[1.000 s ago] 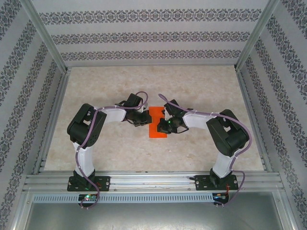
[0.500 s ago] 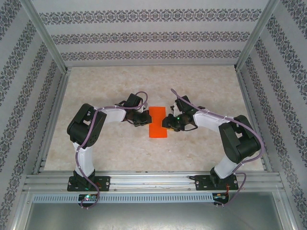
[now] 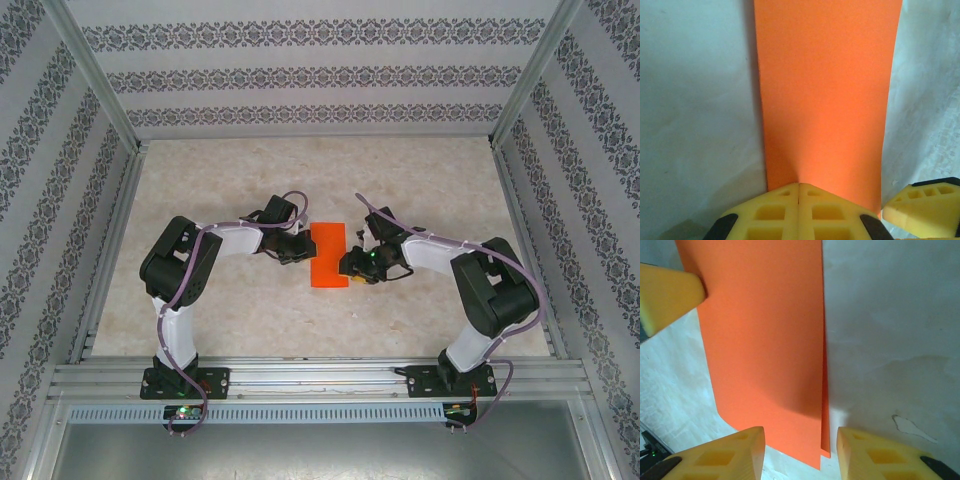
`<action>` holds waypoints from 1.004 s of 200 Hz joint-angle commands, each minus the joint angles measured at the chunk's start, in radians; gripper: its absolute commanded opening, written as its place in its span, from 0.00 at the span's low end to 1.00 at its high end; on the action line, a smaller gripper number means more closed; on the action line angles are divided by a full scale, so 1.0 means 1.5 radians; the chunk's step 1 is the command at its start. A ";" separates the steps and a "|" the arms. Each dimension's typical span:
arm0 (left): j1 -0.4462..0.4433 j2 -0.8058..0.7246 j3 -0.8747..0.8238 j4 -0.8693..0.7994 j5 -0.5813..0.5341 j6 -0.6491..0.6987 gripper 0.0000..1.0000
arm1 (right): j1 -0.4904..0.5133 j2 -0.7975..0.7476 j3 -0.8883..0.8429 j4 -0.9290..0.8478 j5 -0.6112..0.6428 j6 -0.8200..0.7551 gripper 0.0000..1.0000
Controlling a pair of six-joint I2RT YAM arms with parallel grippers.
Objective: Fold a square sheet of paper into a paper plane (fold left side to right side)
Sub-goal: Fold the triangle a second time at the center of the table.
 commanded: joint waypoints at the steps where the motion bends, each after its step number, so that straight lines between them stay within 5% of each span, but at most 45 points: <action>1: -0.007 0.003 -0.023 -0.033 -0.023 -0.004 0.04 | 0.006 0.014 -0.009 0.012 -0.015 0.013 0.42; 201: -0.008 0.000 -0.027 -0.030 -0.023 -0.004 0.04 | 0.003 0.006 -0.004 0.108 -0.054 0.034 0.39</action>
